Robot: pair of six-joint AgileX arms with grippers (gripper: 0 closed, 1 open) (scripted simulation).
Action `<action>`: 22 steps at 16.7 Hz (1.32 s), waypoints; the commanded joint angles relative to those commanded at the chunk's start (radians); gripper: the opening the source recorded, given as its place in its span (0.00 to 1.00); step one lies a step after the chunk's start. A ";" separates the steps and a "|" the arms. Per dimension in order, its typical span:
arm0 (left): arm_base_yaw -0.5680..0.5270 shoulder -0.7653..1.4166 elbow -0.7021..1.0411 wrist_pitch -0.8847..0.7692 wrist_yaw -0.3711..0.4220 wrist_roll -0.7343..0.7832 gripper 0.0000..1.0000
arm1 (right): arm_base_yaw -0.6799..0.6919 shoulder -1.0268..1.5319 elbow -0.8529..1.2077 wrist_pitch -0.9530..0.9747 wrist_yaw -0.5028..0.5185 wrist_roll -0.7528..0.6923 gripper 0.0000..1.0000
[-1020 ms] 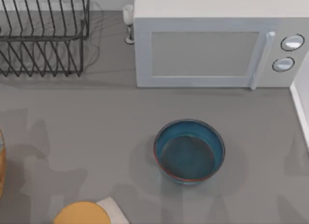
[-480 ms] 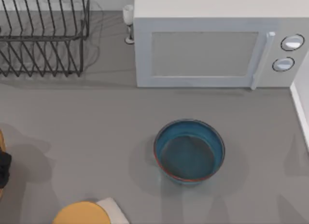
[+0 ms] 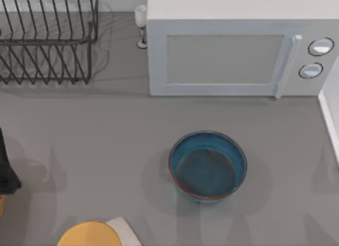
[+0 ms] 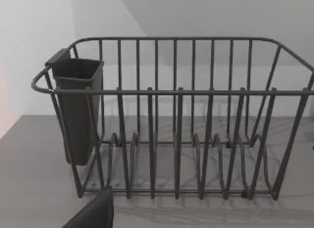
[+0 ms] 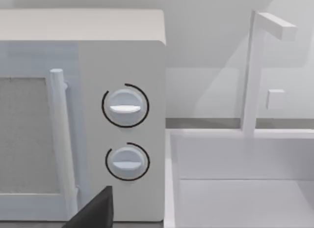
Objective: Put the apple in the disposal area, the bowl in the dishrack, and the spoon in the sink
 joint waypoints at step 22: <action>-0.541 1.228 1.079 -0.779 0.022 -0.231 1.00 | 0.000 0.000 0.000 0.000 0.000 0.000 1.00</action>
